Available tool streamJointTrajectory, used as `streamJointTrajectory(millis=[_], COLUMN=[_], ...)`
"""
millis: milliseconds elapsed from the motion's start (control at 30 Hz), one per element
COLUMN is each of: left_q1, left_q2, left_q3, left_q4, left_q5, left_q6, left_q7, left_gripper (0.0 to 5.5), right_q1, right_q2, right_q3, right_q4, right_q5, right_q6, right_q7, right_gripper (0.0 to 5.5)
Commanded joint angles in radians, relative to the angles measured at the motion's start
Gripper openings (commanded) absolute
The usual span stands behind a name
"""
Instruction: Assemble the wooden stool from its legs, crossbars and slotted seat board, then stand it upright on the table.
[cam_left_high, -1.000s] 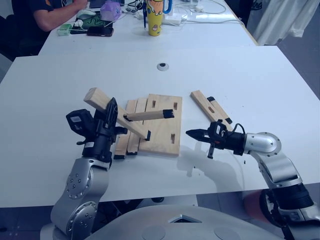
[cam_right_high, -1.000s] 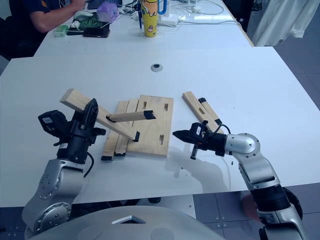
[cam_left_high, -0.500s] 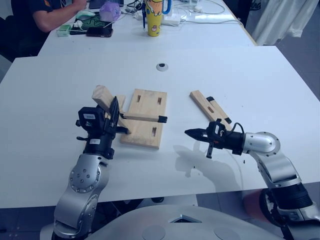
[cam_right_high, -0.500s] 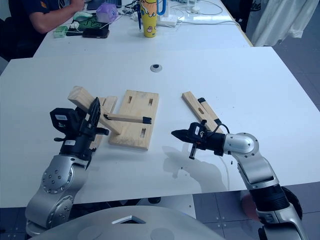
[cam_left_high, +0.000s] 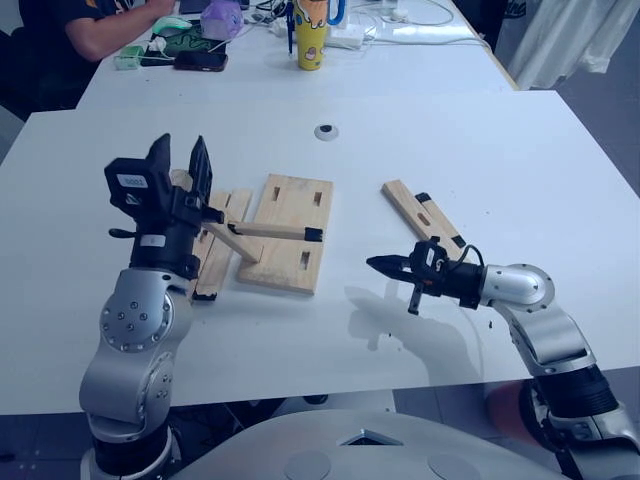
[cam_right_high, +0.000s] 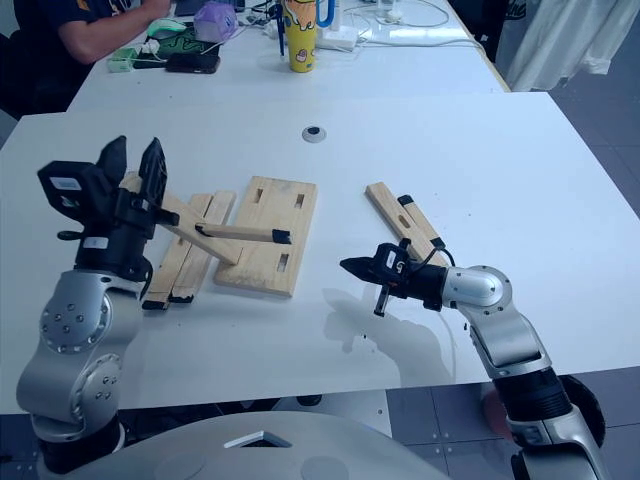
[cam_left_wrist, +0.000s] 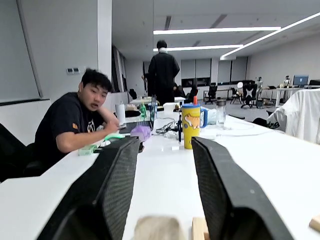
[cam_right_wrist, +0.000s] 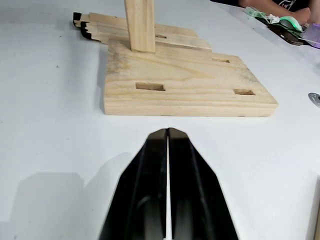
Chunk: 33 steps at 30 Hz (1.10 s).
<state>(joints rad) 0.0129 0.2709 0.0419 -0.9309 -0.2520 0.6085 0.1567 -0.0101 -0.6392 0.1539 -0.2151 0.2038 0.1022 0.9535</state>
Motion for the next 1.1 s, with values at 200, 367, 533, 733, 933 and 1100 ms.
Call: streamJointTrajectory(millis=[200, 367, 533, 733, 933, 1100], left_q1=[-0.249, 0.036, 0.295, 0.432, 0.425, 0.439], left_q2=[0.08, 0.119, 0.255, 0.357, 0.36, 0.364], left_q3=[0.531, 0.688, 0.402, 0.287, 0.248, 0.217], left_q4=[0.078, 0.314, 0.43, 0.479, 0.512, 0.519], left_q5=[-0.178, -0.23, -0.111, -0.031, 0.005, 0.002], left_q6=[0.14, 0.124, -0.005, -0.105, -0.147, -0.131], left_q7=[-0.026, -0.24, -0.561, -0.742, -0.758, -0.779], left_gripper=[1.93, 1.93, 1.93, 1.93, 1.93, 1.93], right_q1=[-0.041, -0.072, 0.0, 0.013, 0.01, 0.019], right_q2=[0.052, 0.066, 0.07, 0.071, 0.076, 0.075], right_q3=[-0.026, -0.019, -0.043, -0.038, -0.034, -0.038], right_q4=[0.03, 0.076, 0.009, -0.019, -0.03, -0.039], right_q5=[0.005, -0.009, -0.013, -0.009, -0.001, -0.002], right_q6=[0.03, 0.019, 0.035, 0.049, 0.06, 0.062], right_q7=[-0.068, -0.081, -0.137, -0.159, -0.165, -0.17], right_gripper=[0.0, 0.0, 0.0, 0.0, 0.0, 0.0])
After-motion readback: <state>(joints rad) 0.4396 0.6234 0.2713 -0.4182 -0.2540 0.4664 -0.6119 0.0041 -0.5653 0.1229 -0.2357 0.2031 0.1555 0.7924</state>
